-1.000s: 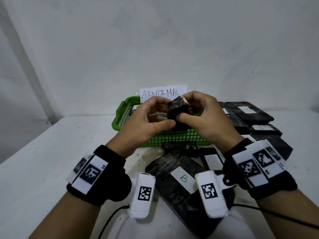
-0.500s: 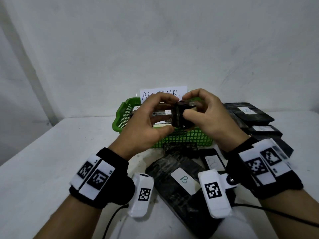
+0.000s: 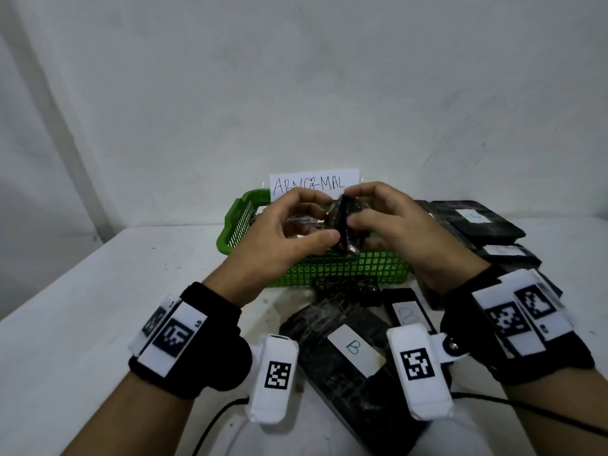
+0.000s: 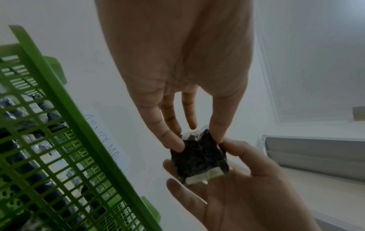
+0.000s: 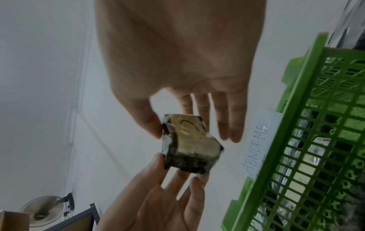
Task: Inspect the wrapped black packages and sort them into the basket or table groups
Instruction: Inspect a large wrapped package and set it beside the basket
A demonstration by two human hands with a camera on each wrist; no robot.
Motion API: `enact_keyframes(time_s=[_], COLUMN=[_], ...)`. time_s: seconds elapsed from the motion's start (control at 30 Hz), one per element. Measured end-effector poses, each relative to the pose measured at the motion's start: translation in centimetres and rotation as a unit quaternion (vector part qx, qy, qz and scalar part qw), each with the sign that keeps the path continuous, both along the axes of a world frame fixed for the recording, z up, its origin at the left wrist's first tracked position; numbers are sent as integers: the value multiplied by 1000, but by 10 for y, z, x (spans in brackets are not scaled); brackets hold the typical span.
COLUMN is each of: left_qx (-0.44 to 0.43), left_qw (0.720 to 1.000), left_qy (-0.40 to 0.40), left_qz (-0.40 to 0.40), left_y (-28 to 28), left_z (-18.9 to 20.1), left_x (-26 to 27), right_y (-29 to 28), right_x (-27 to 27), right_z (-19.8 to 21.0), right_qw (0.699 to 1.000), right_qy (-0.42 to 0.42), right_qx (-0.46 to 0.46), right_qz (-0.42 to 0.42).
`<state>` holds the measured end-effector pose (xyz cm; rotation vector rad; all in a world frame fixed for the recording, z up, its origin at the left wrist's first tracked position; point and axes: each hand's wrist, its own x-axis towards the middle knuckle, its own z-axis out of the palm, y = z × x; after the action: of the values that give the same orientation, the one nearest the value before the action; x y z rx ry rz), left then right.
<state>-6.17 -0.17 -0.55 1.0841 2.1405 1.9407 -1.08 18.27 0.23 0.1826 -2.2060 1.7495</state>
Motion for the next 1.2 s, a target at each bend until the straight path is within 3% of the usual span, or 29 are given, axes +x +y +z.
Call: enact_keyframes(time_s=[0.07,0.2,0.33,0.57,0.63,0.73,0.8,1.0,1.13,1.2], left_qx=[-16,-33,-44,14,23,27,25,-3,54,92], left_qw=[1000,999,998,997,996,995,994,997,997,996], left_qy=[20,12,43,69,80,96,101,83,45,11], left_qz=[7,-3,23,6,-15,-28,-26,3,16,18], left_y=[1,4,4,3,3,4,4,2,0,1], left_z=[-1,-4,-4,-7,-8,-8,-7,-6,-4,-4], left_x=[1,0,-1,-4,-3,-2,-1,-3,-5,-7], right_y=[1,-1,-3,4,3,-1,-1,0,11,14], right_x=[-2,-1,2,1,-2,-6,-7,-1,4,5], right_z=[-2,-5,-3,-2,-4,-7,-8,-7,-2,1], right_qw=[1000,995,994,990,988,993,996,1000,996,996], right_qy=[-18,46,50,-96,-102,-46,0,8,-6,22], right_qx=[-6,48,92,-61,-85,-106,-87,8,-27,34], right_qz=[-18,-79,-44,79,78,19,-27,11,89,81])
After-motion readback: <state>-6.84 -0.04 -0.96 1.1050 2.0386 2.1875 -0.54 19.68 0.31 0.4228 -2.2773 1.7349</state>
